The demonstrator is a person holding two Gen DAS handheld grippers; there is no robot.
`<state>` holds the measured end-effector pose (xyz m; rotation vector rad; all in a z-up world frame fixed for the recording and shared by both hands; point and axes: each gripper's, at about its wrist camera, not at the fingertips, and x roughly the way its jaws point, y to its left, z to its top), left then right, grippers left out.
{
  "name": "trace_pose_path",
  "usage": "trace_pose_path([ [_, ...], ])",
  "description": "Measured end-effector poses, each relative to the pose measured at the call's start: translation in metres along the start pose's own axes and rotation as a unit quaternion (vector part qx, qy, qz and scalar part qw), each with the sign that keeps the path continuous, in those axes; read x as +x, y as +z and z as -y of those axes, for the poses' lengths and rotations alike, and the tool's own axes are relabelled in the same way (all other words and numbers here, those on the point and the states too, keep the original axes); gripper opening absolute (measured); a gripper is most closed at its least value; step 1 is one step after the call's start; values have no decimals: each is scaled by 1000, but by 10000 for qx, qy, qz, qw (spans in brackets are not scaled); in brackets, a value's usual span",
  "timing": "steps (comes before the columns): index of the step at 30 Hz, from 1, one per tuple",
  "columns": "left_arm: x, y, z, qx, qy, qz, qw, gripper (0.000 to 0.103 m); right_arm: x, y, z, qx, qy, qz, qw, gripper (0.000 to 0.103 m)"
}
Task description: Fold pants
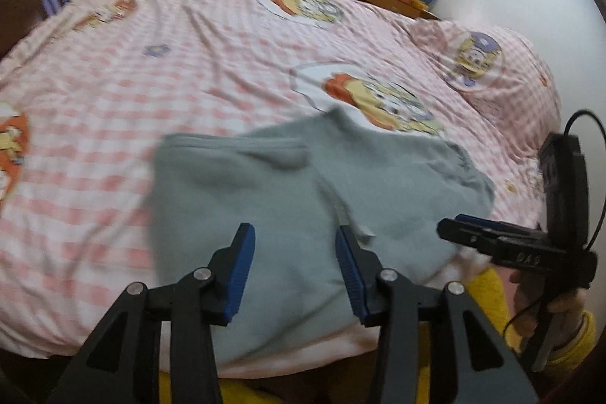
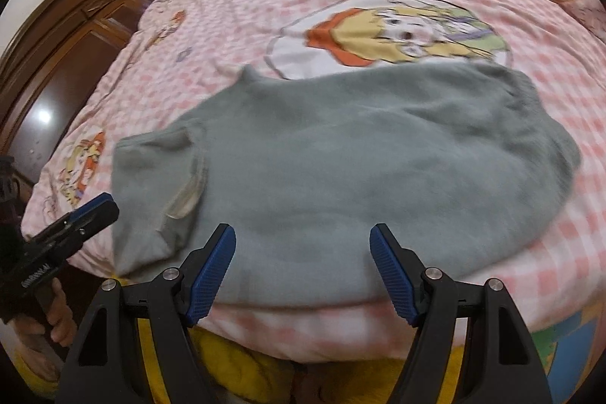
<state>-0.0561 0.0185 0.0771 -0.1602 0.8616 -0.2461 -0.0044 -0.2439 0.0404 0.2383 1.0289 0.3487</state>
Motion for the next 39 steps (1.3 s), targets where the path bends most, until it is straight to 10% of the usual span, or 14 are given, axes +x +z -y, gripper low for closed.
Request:
trace_pose_path([
  [22,20,-38,-69,-683,656,-372,9948,46,79,28,-80,-632,763,-758,9922,74],
  [32,19,-38,-68,-731,607,-328,9949,47,86,27,-104,-1158,483,-736,9894,7],
  [39,2,-38,-73,-930,453,-130,9945,47,18,47,-117,-1200,929,-3,9884,5],
])
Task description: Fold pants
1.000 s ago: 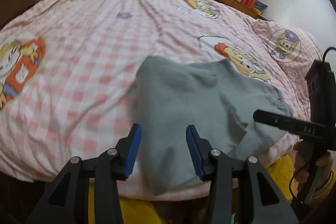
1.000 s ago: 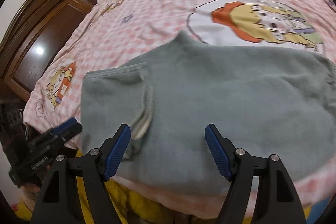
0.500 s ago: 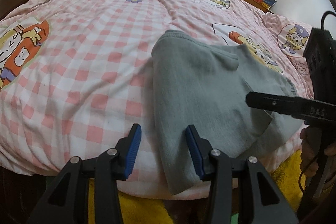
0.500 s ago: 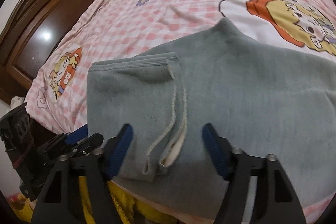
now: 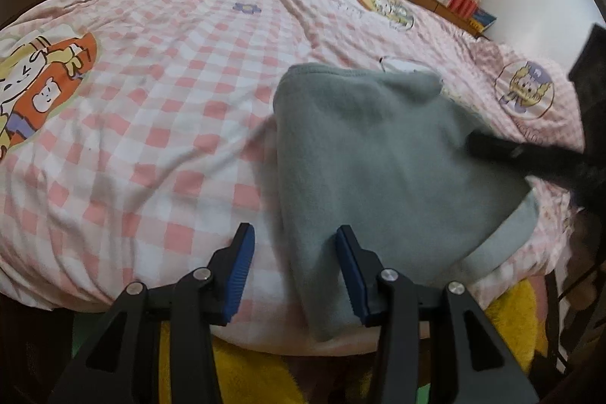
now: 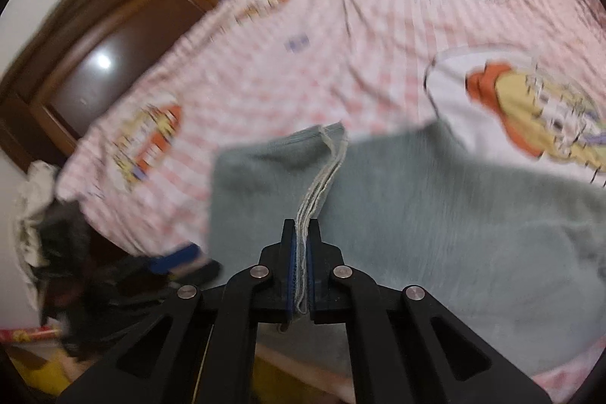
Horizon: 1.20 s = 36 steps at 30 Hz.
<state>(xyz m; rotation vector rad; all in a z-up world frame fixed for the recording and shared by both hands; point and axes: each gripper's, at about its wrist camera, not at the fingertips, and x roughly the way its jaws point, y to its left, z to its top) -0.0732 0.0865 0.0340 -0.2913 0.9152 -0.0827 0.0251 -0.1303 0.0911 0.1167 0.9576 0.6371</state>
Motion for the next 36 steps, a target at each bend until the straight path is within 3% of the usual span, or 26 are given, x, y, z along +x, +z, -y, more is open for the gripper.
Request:
trace_pose_path([
  [5,-26,9,1,-60,-75,388,9992,47,-66,26,-19,-120,33,766,9970,5],
  [9,-36,15,2,-146,-237,470,9985,47,-116,40,-24,-233,-74,1307,9911,5],
  [13,-32,16,11,-45,-266,389,9989,47,-159,44,-14,-332,-568,1716,9830,5],
  [19,-23,13,35,273,-345,239,9987,47,-204,35,36,41,-1202,2017,9720,5],
  [25,-13,14,59,572,-386,120,9975,47,-205,19,103,533,-1559,1814,9695,5],
  [30,-4,16,77,800,-408,11,9960,47,-167,-8,174,1079,-1506,1215,9751,5],
  [36,10,21,106,1137,-498,-124,9922,47,-111,-48,237,1543,-2051,489,9653,5],
])
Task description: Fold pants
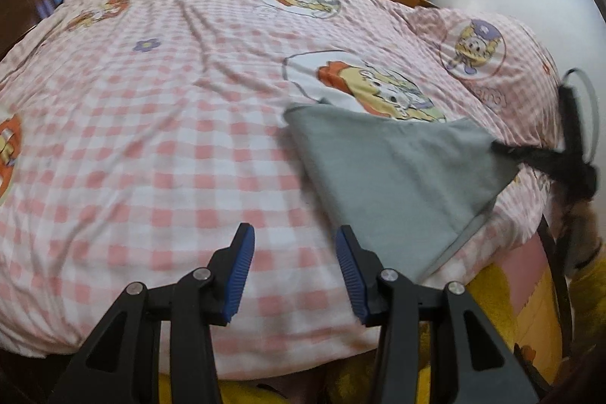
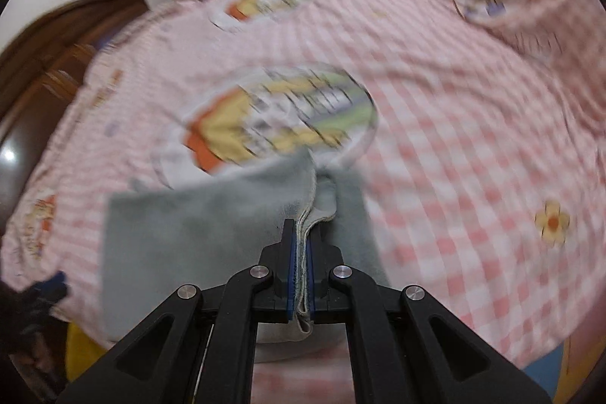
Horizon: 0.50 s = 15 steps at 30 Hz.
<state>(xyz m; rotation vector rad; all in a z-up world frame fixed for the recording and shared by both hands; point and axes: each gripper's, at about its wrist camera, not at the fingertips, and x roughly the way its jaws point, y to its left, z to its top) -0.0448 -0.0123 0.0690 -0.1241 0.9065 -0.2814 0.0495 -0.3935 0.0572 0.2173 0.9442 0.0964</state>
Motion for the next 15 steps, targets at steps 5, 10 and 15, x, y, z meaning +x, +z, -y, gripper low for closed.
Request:
trace_pose_path([
  [5,19,21,24,313,-147,-52,9994,47,25,-16,11,-4,-267,-306,9992,5],
  [10,50,41,48,564,-249,-122,9980,47,12,-11,6,-49,-219,-85,9997,5],
  [15,88,36,61,790,-162,-497,9955,47,-6,1,-4,-382,-279,243,9986,5],
])
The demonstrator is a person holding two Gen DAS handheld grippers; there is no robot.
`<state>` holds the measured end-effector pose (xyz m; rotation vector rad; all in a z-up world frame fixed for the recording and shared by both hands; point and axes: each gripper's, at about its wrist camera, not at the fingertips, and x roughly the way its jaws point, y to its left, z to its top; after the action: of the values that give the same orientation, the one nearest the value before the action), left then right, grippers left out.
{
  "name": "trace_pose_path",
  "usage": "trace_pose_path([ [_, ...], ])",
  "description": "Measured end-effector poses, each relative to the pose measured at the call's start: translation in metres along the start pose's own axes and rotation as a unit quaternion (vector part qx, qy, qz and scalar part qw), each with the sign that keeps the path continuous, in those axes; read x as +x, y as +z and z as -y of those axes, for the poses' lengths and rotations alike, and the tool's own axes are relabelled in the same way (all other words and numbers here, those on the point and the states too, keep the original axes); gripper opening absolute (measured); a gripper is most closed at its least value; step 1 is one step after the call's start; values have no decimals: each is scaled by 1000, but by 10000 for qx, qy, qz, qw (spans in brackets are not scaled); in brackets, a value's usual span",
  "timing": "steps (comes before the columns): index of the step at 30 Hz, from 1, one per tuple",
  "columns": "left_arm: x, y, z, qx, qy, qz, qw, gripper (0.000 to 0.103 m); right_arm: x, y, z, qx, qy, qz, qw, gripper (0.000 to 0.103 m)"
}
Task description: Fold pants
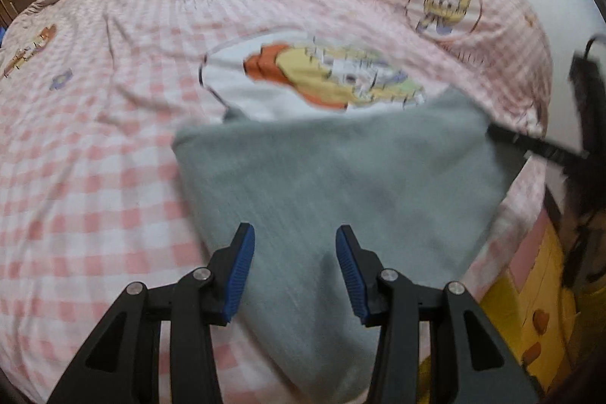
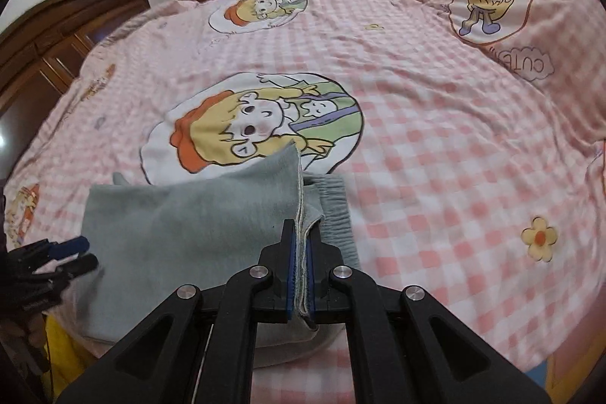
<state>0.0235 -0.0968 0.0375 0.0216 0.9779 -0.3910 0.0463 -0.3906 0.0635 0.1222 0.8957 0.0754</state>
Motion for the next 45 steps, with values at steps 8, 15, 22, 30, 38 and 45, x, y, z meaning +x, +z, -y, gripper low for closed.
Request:
trace_pose_path([
  [8,5,-12,-2,-13,41,-69,10000,47,38,-9,13,221,-236,-578,9978,7],
  [15,-23,-23,19,115,-613,-65,9980,47,-16,-2,0,432,586,-233,9971,7],
  [22,-16,-48,28,175,-613,-435,9970,38,-1,-39,-56,-673,701,-757,9924,7],
  [30,-16,-60,16,215,-525,-655,9962,23,28,-56,-25,-865,-621,-861,9906,5],
  [38,-40,-24,2,10,-557,-191,9983,24,-11,-11,-35,-444,-4,-223,9988,6],
  [45,-3,37,-27,-641,-703,166,9953,24,54,17,-47,-160,612,-558,9964,6],
])
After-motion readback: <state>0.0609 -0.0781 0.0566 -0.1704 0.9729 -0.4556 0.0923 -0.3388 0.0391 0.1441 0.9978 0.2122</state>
